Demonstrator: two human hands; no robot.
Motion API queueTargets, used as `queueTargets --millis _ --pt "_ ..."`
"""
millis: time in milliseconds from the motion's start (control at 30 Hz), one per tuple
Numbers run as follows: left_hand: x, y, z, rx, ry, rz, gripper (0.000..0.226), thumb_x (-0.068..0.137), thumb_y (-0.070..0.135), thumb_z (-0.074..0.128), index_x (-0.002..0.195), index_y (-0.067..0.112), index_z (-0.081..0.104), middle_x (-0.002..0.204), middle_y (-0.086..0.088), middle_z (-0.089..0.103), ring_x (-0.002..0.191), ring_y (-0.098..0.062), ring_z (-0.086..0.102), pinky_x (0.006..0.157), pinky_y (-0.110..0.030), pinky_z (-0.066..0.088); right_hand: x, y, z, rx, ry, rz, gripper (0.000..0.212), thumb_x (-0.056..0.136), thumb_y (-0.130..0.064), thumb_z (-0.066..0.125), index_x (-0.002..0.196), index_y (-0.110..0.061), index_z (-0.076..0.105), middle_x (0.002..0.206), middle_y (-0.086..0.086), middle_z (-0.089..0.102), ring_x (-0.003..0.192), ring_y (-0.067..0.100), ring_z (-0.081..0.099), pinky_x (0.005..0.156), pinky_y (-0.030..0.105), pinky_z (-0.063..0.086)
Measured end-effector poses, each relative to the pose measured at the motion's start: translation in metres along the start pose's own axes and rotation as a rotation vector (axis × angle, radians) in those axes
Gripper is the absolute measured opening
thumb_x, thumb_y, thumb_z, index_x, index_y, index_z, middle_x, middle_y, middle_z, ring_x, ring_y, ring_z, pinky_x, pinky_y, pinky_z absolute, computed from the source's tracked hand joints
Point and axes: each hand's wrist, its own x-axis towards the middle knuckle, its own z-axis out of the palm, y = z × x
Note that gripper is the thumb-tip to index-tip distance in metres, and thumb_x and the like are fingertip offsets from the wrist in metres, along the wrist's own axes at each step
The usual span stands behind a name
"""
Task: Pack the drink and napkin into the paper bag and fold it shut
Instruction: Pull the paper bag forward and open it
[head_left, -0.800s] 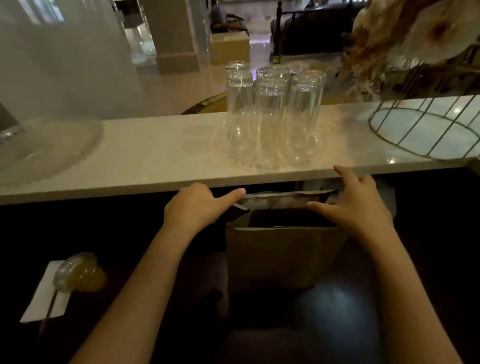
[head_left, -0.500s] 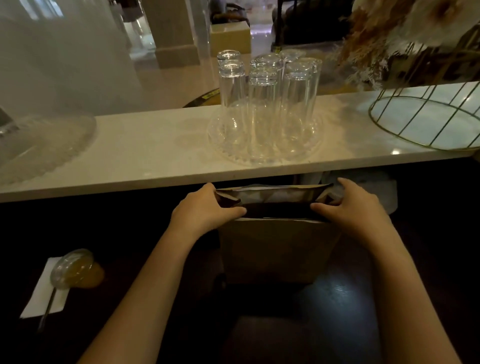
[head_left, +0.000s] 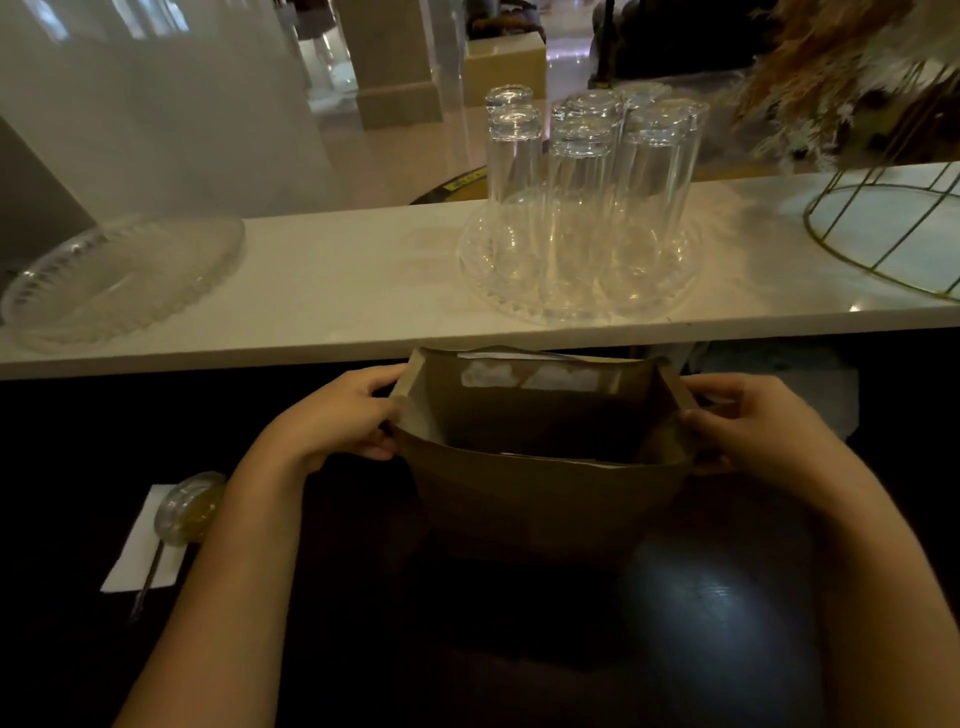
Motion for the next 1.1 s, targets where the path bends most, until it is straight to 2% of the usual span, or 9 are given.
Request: queueTargets --millis 100,233,400,533,700,767,900,1000,1100 --pt "-0.010 -0.020 -0.021 -0.006 0.032 -0.021 0.047 0.090 0.009 0.047 0.107 0.053 0.049 0.088 0.001 0.070 0.059 -0.007 0.067 0.064 -0.028 0.055 0.004 -0.010 0.022 0.020 -0.087 -0.036 0.040 0.086 -0.006 0.056 0.081 -0.045 0.061 0.071 -0.003 0.073 0.065 0.007 0.070 0.048 0.017 0.054" --pt "-0.024 -0.048 -0.047 -0.018 0.125 -0.055 0.049 0.090 0.005 0.044 0.104 0.051 0.050 0.074 0.000 0.063 0.039 -0.001 0.056 0.064 -0.030 0.053 0.012 -0.028 0.059 0.042 -0.135 -0.081 0.038 0.085 -0.005 0.055 0.088 -0.041 0.063 0.076 0.000 0.072 0.066 0.005 0.070 0.048 0.015 0.053" --pt "-0.041 -0.082 -0.087 -0.002 0.204 -0.059 0.049 0.090 0.004 0.043 0.115 0.047 0.049 0.077 -0.003 0.064 0.040 0.000 0.054 0.043 -0.016 0.046 0.020 -0.051 0.108 0.063 -0.175 -0.087 0.031 0.086 -0.007 0.055 0.105 -0.030 0.064 0.078 0.001 0.072 0.065 0.006 0.070 0.048 0.015 0.052" --pt "-0.050 -0.106 -0.111 -0.025 0.220 -0.065 0.051 0.089 0.005 0.044 0.107 0.052 0.053 0.078 -0.004 0.071 0.059 -0.014 0.063 0.055 -0.026 0.053 0.023 -0.068 0.138 0.046 -0.184 -0.087 0.031 0.087 -0.008 0.056 0.108 -0.028 0.063 0.082 0.004 0.072 0.067 0.010 0.070 0.050 0.018 0.054" --pt "-0.055 -0.132 -0.139 -0.062 0.169 0.007 0.053 0.088 0.009 0.047 0.086 0.061 0.056 0.073 0.003 0.076 0.063 -0.016 0.071 0.054 -0.025 0.056 0.018 -0.088 0.173 0.035 -0.168 -0.105 0.030 0.087 -0.009 0.056 0.098 -0.035 0.065 0.077 0.004 0.073 0.066 0.011 0.071 0.051 0.021 0.056" --pt "-0.058 -0.143 -0.150 -0.084 0.128 0.013 0.047 0.088 0.012 0.049 0.091 0.059 0.057 0.075 0.001 0.077 0.067 -0.019 0.072 0.061 -0.030 0.056 0.014 -0.096 0.185 0.032 -0.145 -0.106 0.034 0.086 -0.008 0.056 0.093 -0.040 0.065 0.073 0.002 0.074 0.065 0.009 0.071 0.049 0.019 0.054" --pt "-0.060 -0.162 -0.167 -0.087 0.044 0.014 0.044 0.089 0.017 0.048 0.124 0.044 0.048 0.065 0.005 0.075 0.060 -0.011 0.070 0.049 -0.020 0.050 0.008 -0.106 0.203 0.034 -0.088 -0.076 0.033 0.087 -0.009 0.057 0.097 -0.040 0.065 0.070 0.001 0.073 0.064 0.011 0.071 0.049 0.021 0.054" --pt "-0.057 -0.172 -0.175 -0.086 0.073 0.030 0.048 0.088 0.016 0.047 0.130 0.039 0.044 0.056 0.009 0.071 0.053 -0.003 0.066 0.046 -0.016 0.047 0.005 -0.110 0.212 0.038 -0.089 -0.076 0.033 0.086 -0.009 0.057 0.096 -0.040 0.066 0.067 0.000 0.074 0.062 0.014 0.071 0.047 0.021 0.054" --pt "-0.058 -0.178 -0.171 -0.086 0.112 0.041 0.049 0.087 0.016 0.047 0.128 0.042 0.045 0.063 0.008 0.073 0.059 -0.005 0.069 0.048 -0.017 0.048 0.003 -0.110 0.214 0.030 -0.099 -0.090 0.036 0.086 -0.009 0.057 0.086 -0.044 0.065 0.066 0.002 0.073 0.061 0.014 0.071 0.045 0.019 0.052"
